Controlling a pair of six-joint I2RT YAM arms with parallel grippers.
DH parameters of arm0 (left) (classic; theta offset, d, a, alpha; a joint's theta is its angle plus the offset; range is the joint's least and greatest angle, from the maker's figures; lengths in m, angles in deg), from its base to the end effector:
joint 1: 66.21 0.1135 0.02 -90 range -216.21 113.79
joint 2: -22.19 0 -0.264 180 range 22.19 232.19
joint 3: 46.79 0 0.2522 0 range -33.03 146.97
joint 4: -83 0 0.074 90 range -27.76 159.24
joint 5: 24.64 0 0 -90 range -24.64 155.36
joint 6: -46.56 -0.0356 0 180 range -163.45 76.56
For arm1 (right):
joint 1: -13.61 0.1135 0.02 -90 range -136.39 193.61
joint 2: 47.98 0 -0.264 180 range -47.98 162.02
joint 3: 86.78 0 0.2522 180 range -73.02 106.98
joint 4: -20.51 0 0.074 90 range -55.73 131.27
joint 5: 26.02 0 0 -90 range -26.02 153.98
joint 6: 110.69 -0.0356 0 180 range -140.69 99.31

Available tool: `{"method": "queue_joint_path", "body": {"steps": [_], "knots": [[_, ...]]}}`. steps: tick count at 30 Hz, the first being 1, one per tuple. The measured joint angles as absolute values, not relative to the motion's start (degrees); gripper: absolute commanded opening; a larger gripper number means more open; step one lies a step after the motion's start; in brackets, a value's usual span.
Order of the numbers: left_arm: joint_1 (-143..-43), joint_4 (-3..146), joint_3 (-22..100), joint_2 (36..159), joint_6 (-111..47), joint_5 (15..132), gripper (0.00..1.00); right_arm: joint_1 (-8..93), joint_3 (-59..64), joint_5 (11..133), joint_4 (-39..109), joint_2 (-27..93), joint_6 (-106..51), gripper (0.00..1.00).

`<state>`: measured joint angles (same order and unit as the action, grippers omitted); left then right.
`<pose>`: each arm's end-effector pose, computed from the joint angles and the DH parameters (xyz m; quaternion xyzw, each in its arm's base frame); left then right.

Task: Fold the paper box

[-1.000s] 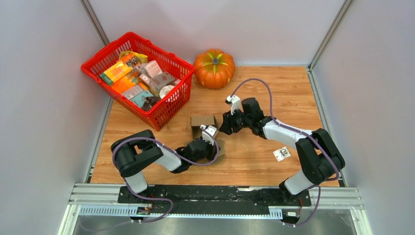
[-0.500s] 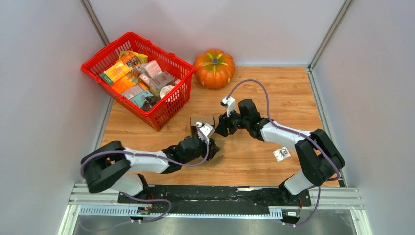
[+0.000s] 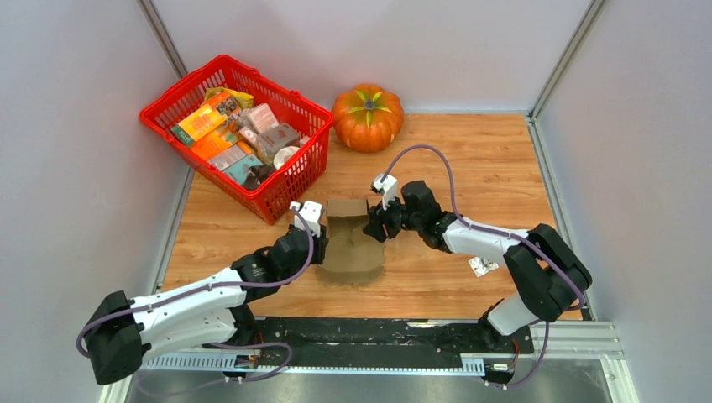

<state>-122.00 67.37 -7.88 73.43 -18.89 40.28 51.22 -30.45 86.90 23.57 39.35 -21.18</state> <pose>0.1221 -0.1527 0.2157 0.1175 0.8358 -0.1823 0.5044 0.2390 0.2016 0.1875 -0.3639 0.7909 0.3159 0.3772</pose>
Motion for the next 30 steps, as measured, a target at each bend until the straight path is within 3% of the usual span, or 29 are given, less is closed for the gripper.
{"method": "queue_joint_path", "body": {"steps": [7,18,26,30], "knots": [[-119.9,66.6,-7.7,80.4,-19.7,32.1,0.43,56.5,-33.6,77.6,17.9,39.1,-19.9,0.52],[-119.4,78.0,-4.4,92.1,-24.3,29.0,0.48,60.4,-36.4,66.1,8.1,39.2,-18.7,0.48],[-118.6,80.6,-1.9,96.6,-24.5,28.8,0.39,62.2,-36.4,60.7,2.8,41.8,-17.8,0.32],[-118.2,81.2,-1.3,98.2,-24.6,27.9,0.33,62.9,-36.4,59.2,1.0,43.5,-17.6,0.32]]}}
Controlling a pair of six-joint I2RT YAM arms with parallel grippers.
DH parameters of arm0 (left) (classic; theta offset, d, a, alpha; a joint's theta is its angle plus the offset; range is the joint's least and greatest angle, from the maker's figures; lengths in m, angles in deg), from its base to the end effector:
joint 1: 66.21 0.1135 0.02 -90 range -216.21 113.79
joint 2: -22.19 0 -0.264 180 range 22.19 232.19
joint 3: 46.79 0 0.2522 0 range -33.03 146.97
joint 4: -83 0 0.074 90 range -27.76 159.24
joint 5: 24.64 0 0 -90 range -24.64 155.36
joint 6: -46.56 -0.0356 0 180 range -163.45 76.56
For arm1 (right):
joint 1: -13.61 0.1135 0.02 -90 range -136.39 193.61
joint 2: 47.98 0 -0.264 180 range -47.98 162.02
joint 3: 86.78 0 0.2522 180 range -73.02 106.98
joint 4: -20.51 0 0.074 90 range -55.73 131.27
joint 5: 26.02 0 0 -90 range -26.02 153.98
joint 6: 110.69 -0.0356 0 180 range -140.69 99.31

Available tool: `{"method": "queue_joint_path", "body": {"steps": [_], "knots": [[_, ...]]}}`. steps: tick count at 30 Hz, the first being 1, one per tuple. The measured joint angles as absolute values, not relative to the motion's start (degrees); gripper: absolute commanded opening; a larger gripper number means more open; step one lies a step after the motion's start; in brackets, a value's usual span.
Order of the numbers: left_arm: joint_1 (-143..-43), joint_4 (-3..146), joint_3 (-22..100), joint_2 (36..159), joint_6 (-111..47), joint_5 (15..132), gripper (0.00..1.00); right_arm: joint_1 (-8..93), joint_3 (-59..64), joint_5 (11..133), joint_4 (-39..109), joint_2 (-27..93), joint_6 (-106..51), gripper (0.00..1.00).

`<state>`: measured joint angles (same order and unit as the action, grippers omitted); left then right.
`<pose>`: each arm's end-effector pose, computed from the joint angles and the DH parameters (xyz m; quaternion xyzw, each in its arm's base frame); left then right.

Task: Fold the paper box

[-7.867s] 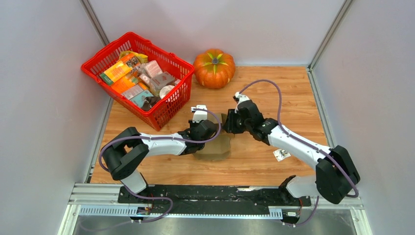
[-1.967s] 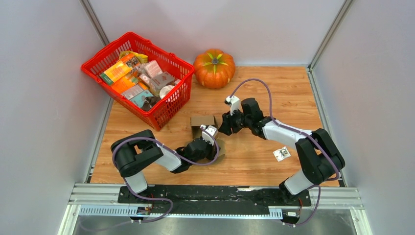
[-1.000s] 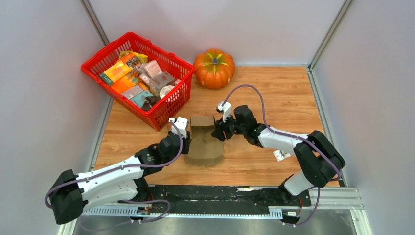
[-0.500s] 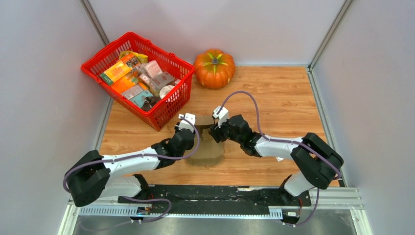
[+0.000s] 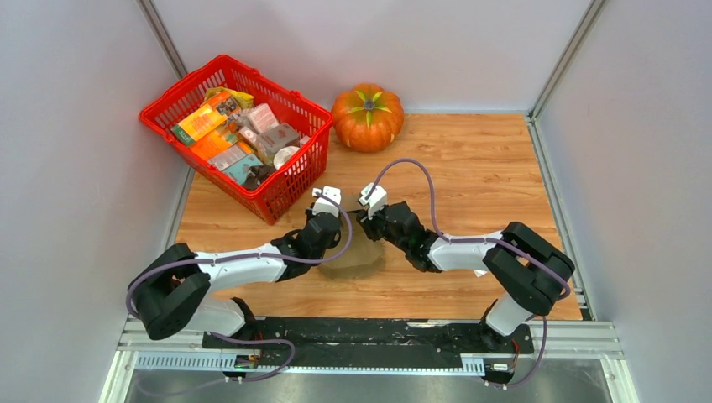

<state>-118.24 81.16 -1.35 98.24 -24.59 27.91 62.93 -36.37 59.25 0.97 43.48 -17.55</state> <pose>0.1769 -0.1914 0.1864 0.0889 0.8397 -0.0351 0.5346 0.2100 0.2398 0.1716 -0.3442 0.7511 0.1891 0.5306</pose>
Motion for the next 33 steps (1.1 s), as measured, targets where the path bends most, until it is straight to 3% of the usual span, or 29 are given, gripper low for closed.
{"method": "queue_joint_path", "body": {"steps": [7,15,18,25,33], "knots": [[-117.1,81.9,-0.4,101.0,-25.3,27.3,0.24,63.1,-35.5,58.1,-0.5,45.6,-16.9,0.4],[-116.7,82.3,0.4,101.8,-26.3,26.0,0.12,63.2,-32.7,56.1,-2.5,49.6,-15.9,0.4],[-116.6,82.4,0.4,101.8,-26.1,25.7,0.07,63.5,-32.1,54.8,-4.2,51.3,-15.7,0.36],[-116.3,81.8,0.4,101.8,-25.3,25.6,0.0,64.2,-32.1,50.4,-10.0,54.4,-15.2,0.14],[-116.3,80.2,0.6,101.4,-21.2,27.6,0.0,66.6,-34.1,42.0,-16.0,55.5,-14.8,0.04]]}}
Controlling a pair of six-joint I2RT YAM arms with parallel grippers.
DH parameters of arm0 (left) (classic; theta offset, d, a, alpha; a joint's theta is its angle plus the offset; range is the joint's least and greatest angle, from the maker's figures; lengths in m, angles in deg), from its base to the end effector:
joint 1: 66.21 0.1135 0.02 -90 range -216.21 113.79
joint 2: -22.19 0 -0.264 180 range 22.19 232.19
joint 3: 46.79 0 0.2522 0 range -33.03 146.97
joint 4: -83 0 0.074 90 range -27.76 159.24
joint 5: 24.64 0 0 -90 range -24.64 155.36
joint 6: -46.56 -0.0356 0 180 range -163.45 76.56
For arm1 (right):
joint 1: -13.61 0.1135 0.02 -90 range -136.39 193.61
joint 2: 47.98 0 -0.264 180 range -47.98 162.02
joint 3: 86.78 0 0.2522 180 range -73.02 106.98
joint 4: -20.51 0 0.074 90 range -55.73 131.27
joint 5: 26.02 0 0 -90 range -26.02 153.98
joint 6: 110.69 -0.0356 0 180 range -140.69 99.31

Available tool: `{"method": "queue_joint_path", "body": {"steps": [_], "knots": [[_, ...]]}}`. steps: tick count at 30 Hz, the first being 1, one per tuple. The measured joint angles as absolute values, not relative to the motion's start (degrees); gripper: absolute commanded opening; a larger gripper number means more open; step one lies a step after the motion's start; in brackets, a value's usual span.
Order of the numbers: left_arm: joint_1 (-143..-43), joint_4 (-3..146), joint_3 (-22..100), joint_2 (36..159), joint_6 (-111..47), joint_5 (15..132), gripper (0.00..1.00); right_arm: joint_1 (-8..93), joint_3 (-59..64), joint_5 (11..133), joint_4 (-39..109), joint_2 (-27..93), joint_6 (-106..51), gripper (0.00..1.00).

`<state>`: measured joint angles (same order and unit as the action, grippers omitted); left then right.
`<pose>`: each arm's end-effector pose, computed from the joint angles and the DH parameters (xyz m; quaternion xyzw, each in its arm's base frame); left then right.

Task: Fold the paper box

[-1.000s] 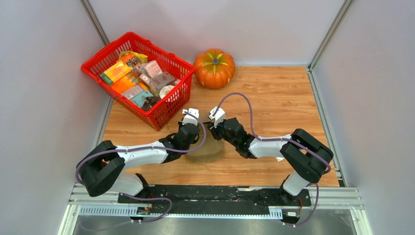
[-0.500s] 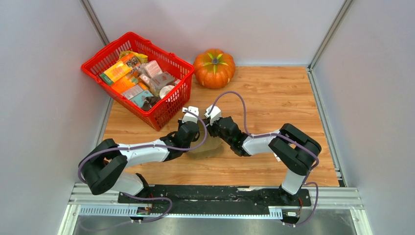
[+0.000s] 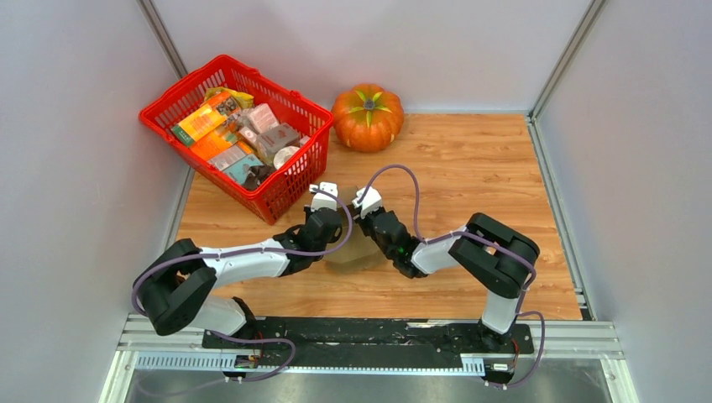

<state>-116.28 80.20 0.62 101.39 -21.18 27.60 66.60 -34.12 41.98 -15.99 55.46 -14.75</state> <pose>0.1894 -0.1923 0.1820 0.0553 0.8493 -0.0283 0.5242 0.2180 0.2671 0.1485 -0.2793 0.7324 0.1023 0.6125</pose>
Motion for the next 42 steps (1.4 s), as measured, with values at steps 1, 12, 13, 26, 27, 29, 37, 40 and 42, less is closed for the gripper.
{"method": "queue_joint_path", "body": {"steps": [1,12,13,26,27,29,37,40,42], "knots": [[-116.3,80.1,0.6,101.2,-20.5,28.0,0.0,67.1,-34.6,40.8,-16.5,55.5,-14.6,0.03],[-116.2,79.2,0.6,100.3,-16.4,31.3,0.0,69.7,-35.2,33.4,-19.5,56.4,-13.4,0.11],[-116.2,79.2,0.6,100.3,-16.3,31.3,0.0,69.7,-35.0,33.2,-19.9,56.8,-13.2,0.12],[-116.2,79.2,0.6,100.2,-15.2,32.4,0.0,71.0,-31.0,23.3,-20.8,60.6,-15.3,0.0],[-116.2,79.2,0.6,100.2,-15.1,32.4,0.0,71.0,-31.0,23.4,-20.7,60.6,-15.4,0.01],[-116.2,79.2,0.7,100.2,-15.0,32.5,0.0,70.9,-31.0,23.8,-20.2,60.4,-15.9,0.05],[-116.6,78.4,1.5,100.2,-14.7,34.2,0.0,69.4,-32.6,29.0,-15.9,56.1,-19.2,0.57],[-116.9,78.1,1.7,100.2,-14.8,35.4,0.03,69.4,-36.9,31.0,-13.6,51.2,-21.2,0.8],[-117.0,77.8,1.9,100.2,-14.8,36.2,0.12,69.7,-40.5,31.9,-10.4,46.0,-23.3,0.82]]}}
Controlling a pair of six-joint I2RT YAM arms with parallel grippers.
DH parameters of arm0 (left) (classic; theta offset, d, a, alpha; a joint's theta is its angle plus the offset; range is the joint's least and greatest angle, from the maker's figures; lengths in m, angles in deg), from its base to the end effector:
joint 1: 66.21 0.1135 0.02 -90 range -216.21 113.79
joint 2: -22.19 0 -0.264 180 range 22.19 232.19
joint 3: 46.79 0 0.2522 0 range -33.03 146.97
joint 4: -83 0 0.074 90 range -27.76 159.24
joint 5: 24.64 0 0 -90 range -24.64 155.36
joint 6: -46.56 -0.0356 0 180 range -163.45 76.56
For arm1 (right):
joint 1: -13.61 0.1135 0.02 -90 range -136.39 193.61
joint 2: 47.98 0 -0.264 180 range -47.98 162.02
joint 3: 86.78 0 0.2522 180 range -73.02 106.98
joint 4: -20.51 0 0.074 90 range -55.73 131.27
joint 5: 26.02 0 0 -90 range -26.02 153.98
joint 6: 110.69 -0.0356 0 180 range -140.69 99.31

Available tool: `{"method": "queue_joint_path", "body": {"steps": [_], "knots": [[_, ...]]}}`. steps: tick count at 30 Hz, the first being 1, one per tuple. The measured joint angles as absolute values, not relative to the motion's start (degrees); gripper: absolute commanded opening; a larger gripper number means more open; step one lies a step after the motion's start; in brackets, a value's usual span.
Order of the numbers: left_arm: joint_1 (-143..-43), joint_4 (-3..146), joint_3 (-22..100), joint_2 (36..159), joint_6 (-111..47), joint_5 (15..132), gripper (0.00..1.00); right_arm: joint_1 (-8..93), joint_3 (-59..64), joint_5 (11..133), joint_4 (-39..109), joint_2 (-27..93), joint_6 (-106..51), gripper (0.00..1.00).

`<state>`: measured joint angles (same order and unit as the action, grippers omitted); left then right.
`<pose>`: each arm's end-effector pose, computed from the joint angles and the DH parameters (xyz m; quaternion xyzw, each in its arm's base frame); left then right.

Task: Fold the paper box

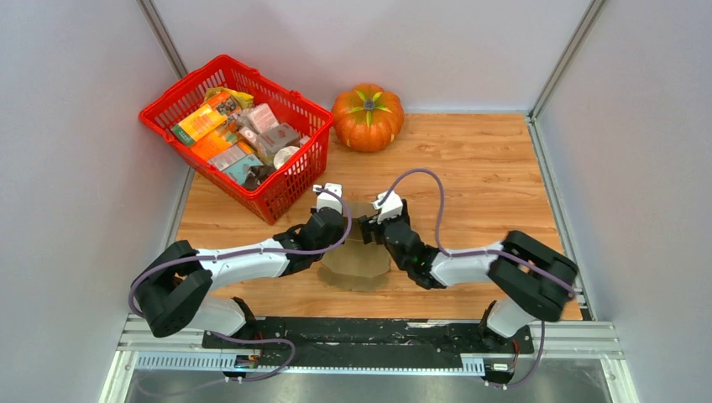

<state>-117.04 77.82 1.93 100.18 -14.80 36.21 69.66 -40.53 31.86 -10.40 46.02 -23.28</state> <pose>0.1851 -0.1997 0.1890 0.0497 0.8629 -0.1171 0.4892 0.1875 0.2447 0.1600 -0.1998 0.7634 0.0867 0.6081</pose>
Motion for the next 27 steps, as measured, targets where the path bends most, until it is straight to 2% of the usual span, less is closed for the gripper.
{"method": "queue_joint_path", "body": {"steps": [5,7,8,11,14,16,21,24,27], "knots": [[-117.3,77.6,2.0,100.2,-15.3,37.9,0.4,69.9,-43.2,33.5,4.9,31.3,-31.3,0.86],[-117.3,77.6,2.0,100.2,-15.6,39.0,0.43,69.8,-43.9,35.1,11.1,24.2,-34.4,0.89],[-117.3,77.4,2.0,100.0,-15.9,39.7,0.52,69.8,-44.1,36.0,14.3,20.2,-35.9,0.91],[-117.3,76.2,2.0,98.7,-16.5,42.2,0.6,69.8,-44.0,38.9,22.5,12.3,-39.6,0.91],[-117.3,73.4,2.0,94.9,-17.0,45.4,0.61,69.8,-42.7,42.2,32.9,8.9,-43.5,0.92],[-117.3,71.6,1.7,91.4,-17.2,47.6,0.57,69.4,-42.0,45.5,39.1,8.6,-45.9,0.92],[-117.3,65.9,-0.5,79.3,-19.5,56.1,0.54,66.2,-41.6,56.0,50.9,8.1,-53.0,0.91],[-118.7,61.9,-0.5,75.3,-23.0,63.4,0.58,61.7,-41.6,60.7,55.6,6.1,-55.8,0.92],[-125.3,56.8,0.2,74.8,-27.0,67.0,0.6,56.1,-41.1,62.4,60.2,3.2,-56.9,0.92]]}}
